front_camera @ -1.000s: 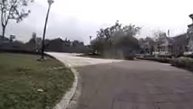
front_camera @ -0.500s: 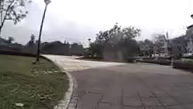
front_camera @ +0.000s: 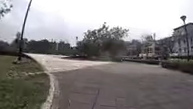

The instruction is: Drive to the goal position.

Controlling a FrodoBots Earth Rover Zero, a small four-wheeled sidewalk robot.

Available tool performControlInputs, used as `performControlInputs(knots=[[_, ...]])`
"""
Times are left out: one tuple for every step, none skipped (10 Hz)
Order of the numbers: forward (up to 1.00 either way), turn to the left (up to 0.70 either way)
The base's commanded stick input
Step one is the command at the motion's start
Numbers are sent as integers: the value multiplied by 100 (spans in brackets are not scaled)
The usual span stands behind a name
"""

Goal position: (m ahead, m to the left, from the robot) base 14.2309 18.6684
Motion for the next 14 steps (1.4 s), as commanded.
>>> performControlInputs(knots=[[100, 9], [100, 39], [100, 40], [100, 40], [100, 40], [100, 40], [100, 40], [100, 40], [100, 22], [100, 1], [100, 0], [100, 0], [100, 0], [100, 0]])
